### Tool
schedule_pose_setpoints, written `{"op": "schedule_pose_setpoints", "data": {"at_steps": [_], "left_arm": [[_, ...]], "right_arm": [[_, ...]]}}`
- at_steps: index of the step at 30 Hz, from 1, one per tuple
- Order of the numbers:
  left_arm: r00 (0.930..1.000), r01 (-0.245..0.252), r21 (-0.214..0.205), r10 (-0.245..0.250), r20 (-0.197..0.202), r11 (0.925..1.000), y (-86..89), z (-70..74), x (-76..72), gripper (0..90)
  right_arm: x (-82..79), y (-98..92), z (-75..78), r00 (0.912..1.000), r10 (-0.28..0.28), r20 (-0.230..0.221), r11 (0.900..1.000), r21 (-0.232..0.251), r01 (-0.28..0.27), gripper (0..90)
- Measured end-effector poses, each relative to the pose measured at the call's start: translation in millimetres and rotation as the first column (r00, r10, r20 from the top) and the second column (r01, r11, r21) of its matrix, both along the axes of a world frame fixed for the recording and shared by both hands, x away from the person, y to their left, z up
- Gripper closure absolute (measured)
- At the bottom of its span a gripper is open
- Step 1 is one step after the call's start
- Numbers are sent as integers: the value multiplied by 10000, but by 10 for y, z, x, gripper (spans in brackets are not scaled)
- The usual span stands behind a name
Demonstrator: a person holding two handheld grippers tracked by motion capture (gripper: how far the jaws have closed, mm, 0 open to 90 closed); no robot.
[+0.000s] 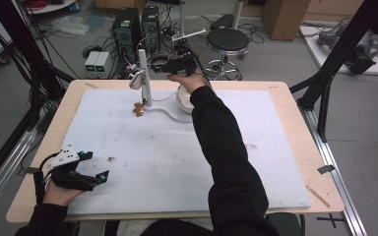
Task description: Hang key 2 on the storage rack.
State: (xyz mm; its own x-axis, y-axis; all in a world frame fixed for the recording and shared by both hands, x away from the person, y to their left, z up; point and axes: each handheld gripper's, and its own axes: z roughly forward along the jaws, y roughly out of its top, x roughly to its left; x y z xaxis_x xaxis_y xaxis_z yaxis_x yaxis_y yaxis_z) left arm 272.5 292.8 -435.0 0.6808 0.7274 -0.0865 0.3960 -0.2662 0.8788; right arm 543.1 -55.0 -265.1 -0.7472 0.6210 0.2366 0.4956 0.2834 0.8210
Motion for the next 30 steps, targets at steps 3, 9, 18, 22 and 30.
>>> {"op": "schedule_pose_setpoints", "data": {"at_steps": [3,9,18,22,30], "left_arm": [[10000,2,3,-2,0,10000,0,1,-2,17],[10000,-6,-15,6,29,10000,-1,3,-3,17],[10000,22,2,-22,36,10000,-7,8,-9,17],[10000,18,15,-18,22,10000,-12,10,-11,17],[10000,-28,9,28,15,10000,-16,9,-12,17]], "right_arm": [[-4,-60,11,9995,-304,9,9992,-247,304,100],[-80,-159,77,9981,-508,357,9921,-1132,545,5],[-319,-467,30,9940,-738,806,9920,-967,815,5],[-411,-633,-49,9924,-765,966,9900,-1110,871,5],[-580,-1003,-196,9875,-993,1221,9905,-830,1099,5]]}}
